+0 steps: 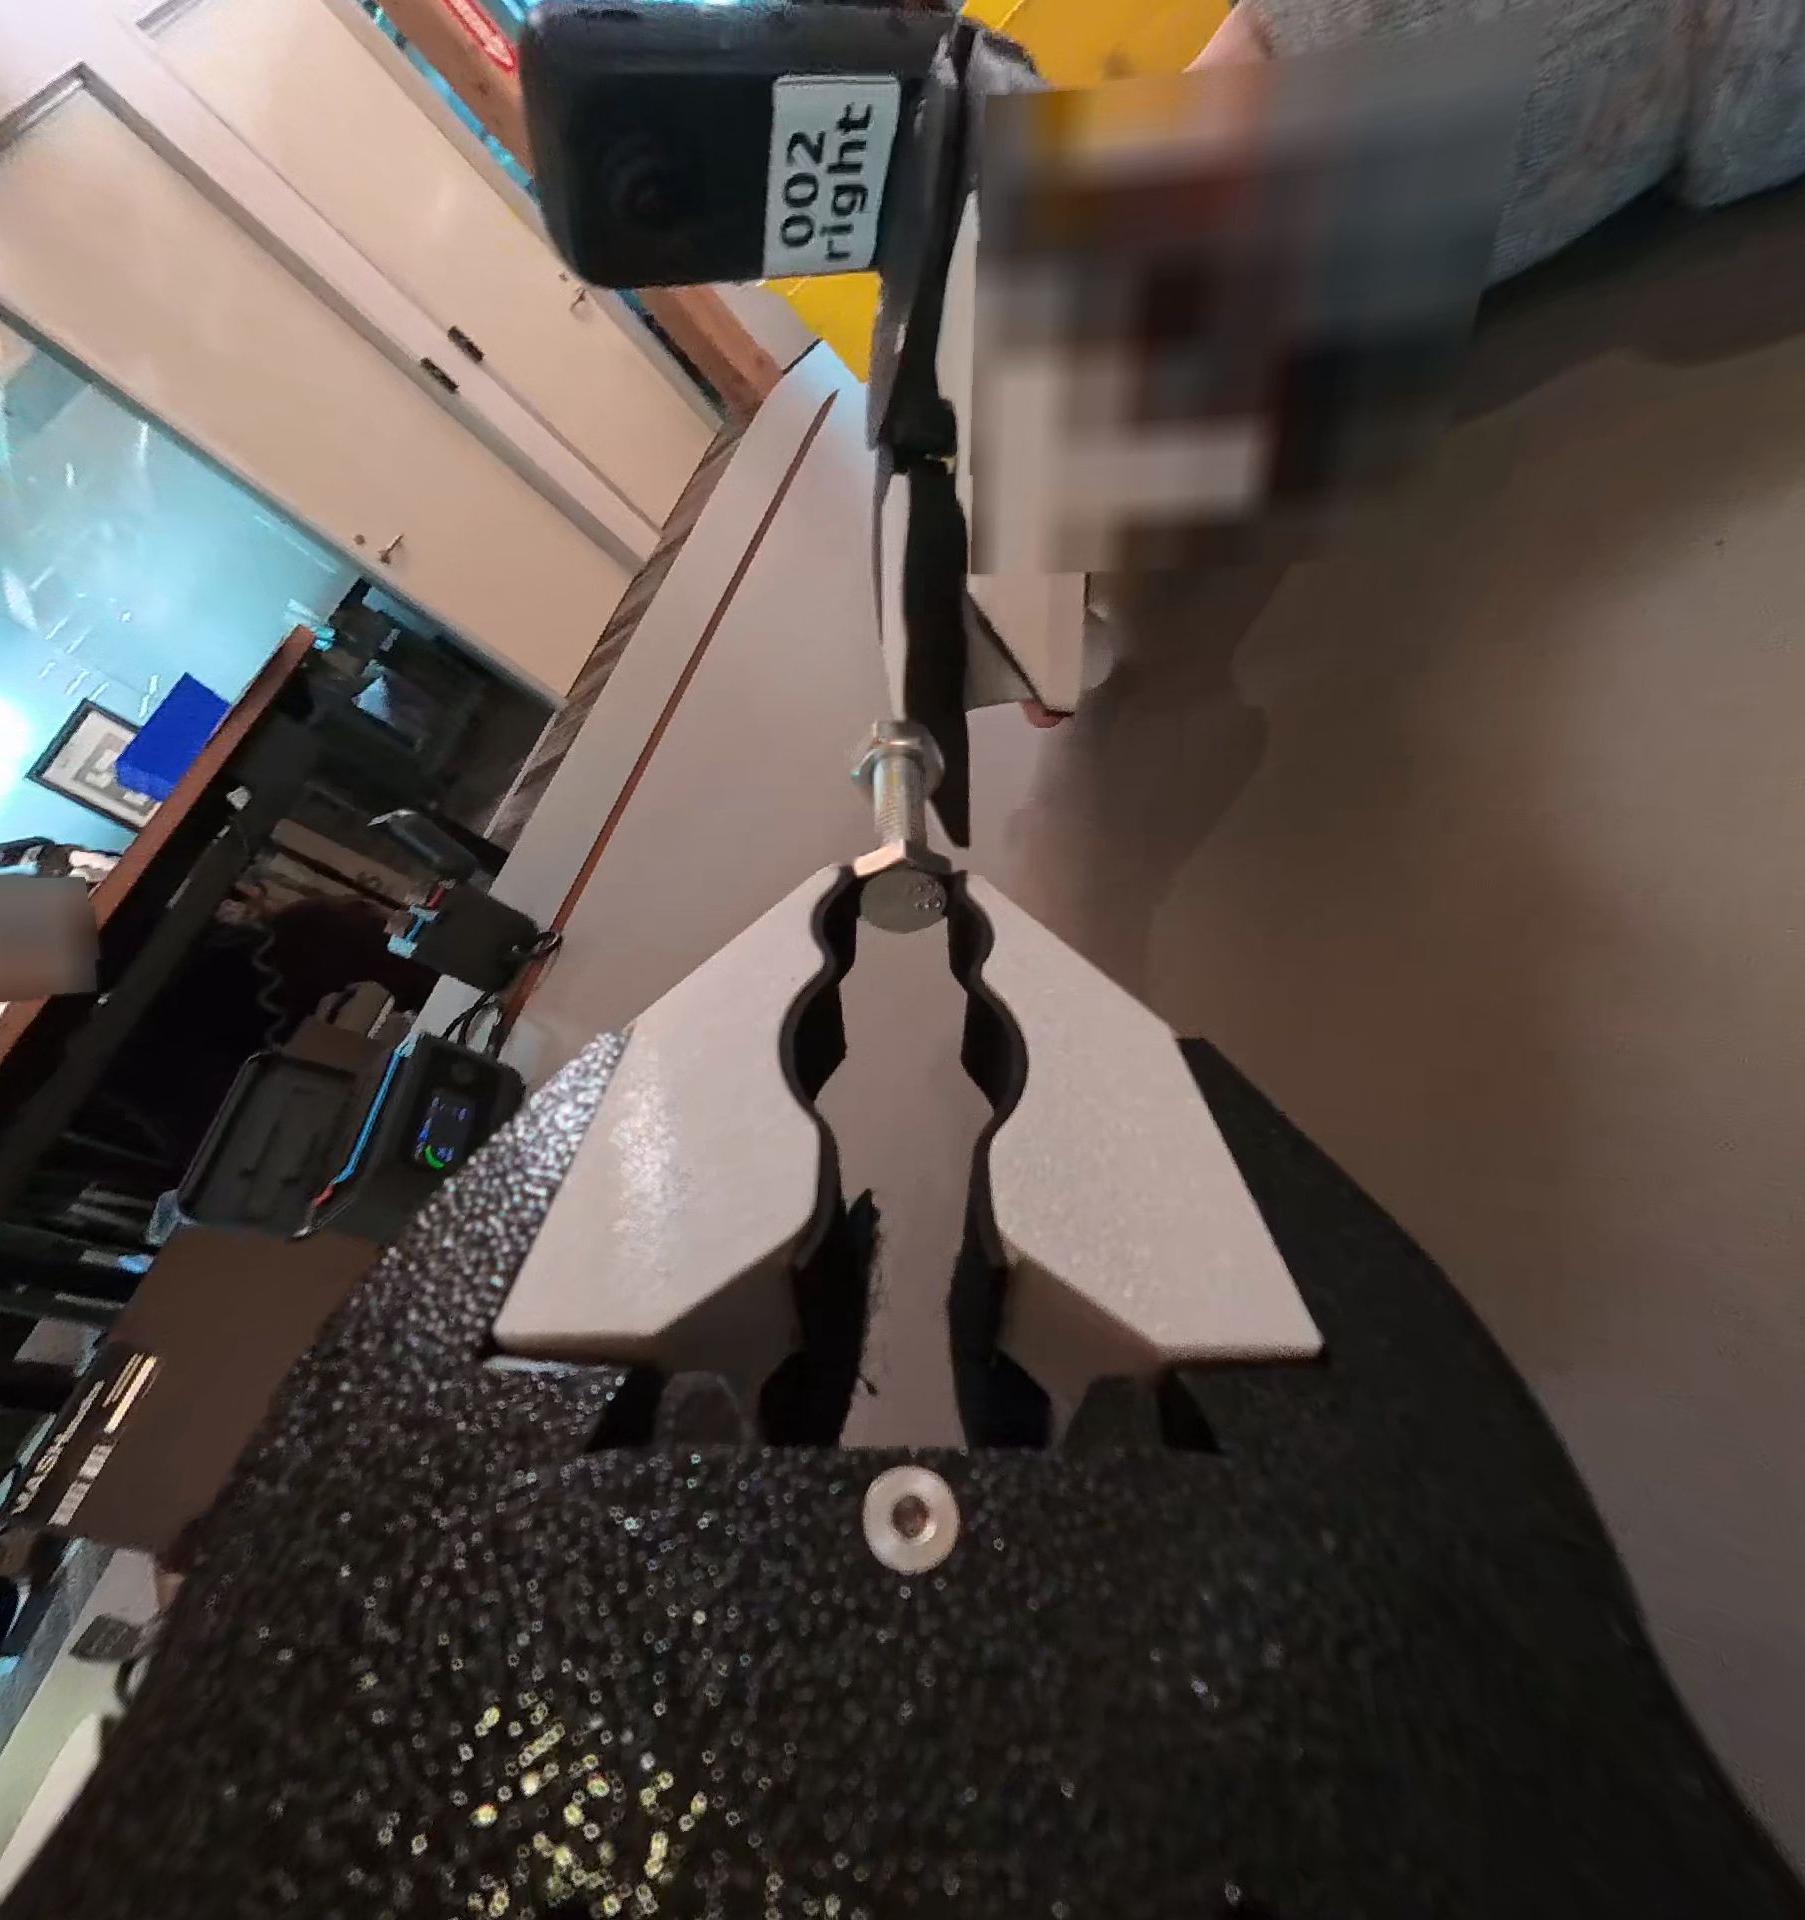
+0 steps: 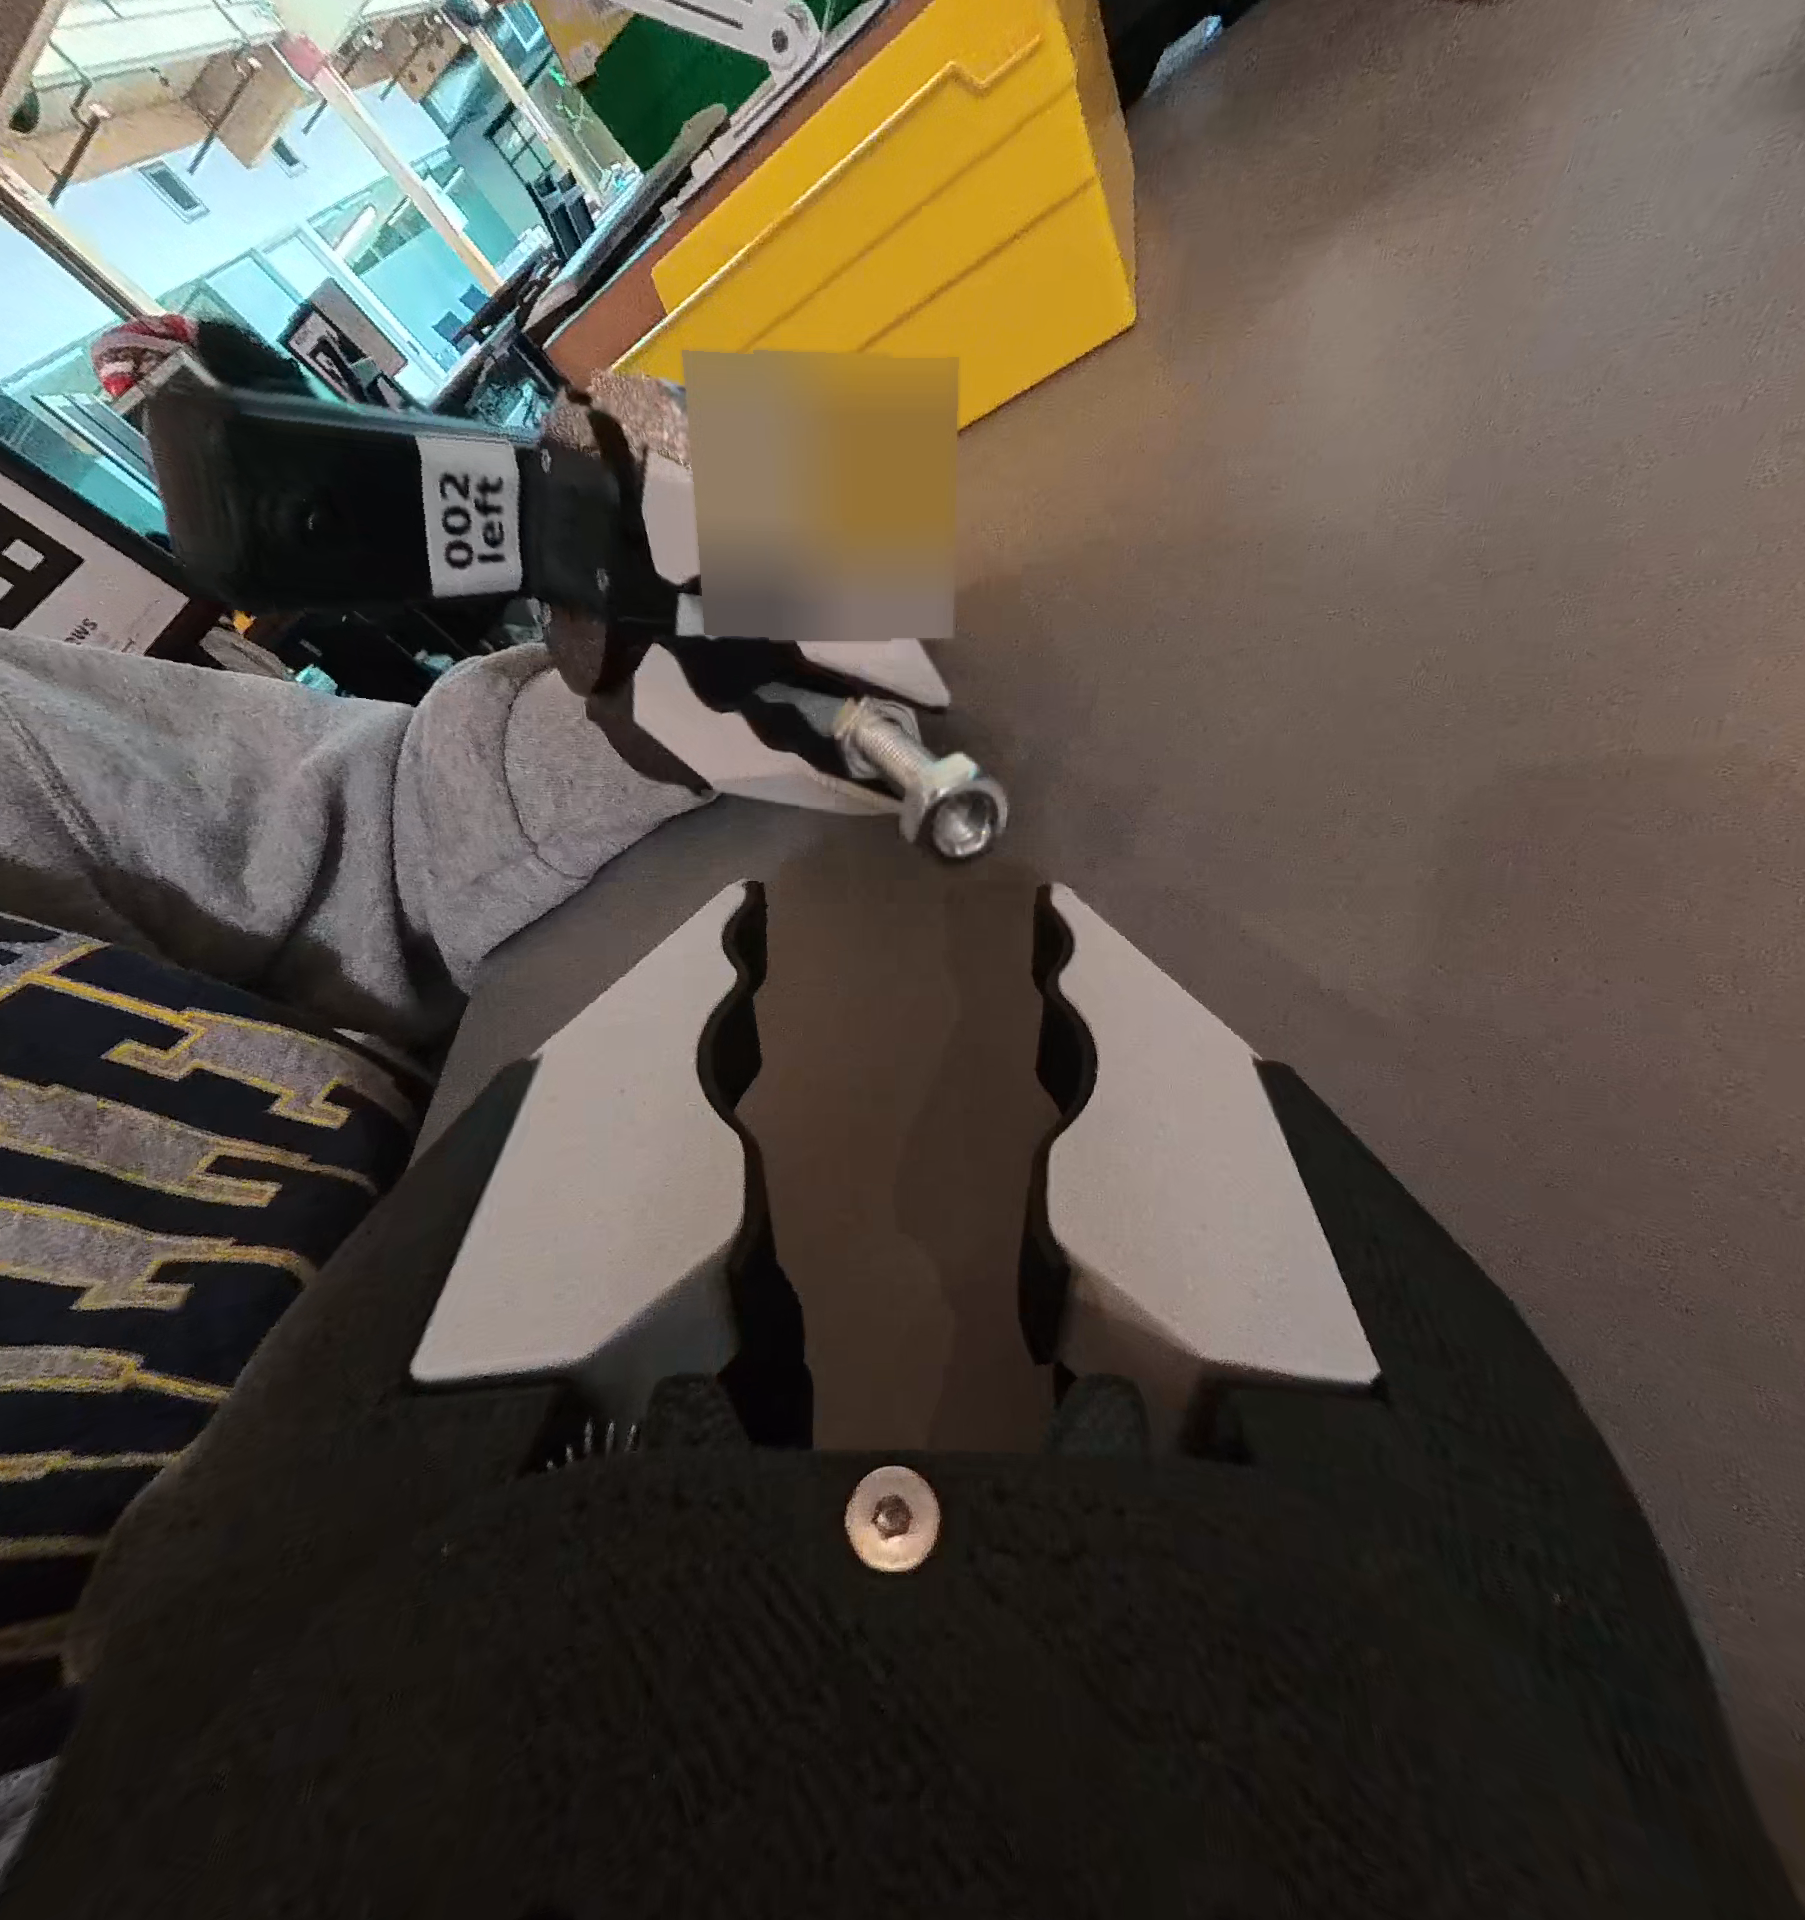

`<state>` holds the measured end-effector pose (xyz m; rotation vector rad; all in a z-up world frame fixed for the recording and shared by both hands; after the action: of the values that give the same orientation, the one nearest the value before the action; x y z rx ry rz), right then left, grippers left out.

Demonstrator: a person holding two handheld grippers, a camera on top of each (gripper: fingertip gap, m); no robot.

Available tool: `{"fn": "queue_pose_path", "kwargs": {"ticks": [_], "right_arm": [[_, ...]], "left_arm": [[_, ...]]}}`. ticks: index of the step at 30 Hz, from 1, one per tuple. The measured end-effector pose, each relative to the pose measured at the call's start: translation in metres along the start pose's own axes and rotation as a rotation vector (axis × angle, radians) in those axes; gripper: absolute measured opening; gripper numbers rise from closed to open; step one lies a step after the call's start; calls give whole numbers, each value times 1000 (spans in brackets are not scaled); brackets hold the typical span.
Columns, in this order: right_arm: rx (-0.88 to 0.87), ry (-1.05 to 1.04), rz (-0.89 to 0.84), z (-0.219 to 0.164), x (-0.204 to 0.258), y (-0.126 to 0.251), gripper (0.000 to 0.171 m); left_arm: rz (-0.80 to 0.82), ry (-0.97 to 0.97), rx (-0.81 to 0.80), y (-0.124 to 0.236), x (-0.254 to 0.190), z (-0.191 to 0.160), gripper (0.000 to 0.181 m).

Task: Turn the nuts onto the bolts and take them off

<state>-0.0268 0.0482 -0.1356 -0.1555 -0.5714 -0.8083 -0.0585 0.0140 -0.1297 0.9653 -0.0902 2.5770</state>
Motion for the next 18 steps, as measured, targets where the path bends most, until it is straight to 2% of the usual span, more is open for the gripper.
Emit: {"fn": "queue_pose_path", "kwargs": {"ticks": [5,8,9,14,18], "right_arm": [[-56,60,50,8,8,-2,47],[-200,225,112,27,22,2,33],[-236,228,128,32,26,4,33],[-100,24,31,14,4,5,54],[-30,110,-65,7,-8,5,49]], "left_arm": [[-33,20,-19,-1,-6,2,16],[-19,24,-26,0,-3,4,16],[-13,20,-29,1,-2,4,16],[9,21,-52,2,1,9,16],[56,25,21,4,9,-4,16]]}}
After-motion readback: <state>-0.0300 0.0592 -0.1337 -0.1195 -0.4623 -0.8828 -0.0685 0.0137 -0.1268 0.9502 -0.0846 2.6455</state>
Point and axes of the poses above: each gripper's, where its closed fingertips meet, y back along the fingers, z out of its top, x = y × z across the jaws, the point moved 2 cm from there along y, back along the fingers, and after that the axes turned 14 degrees about -x, right-handed, at the moved point
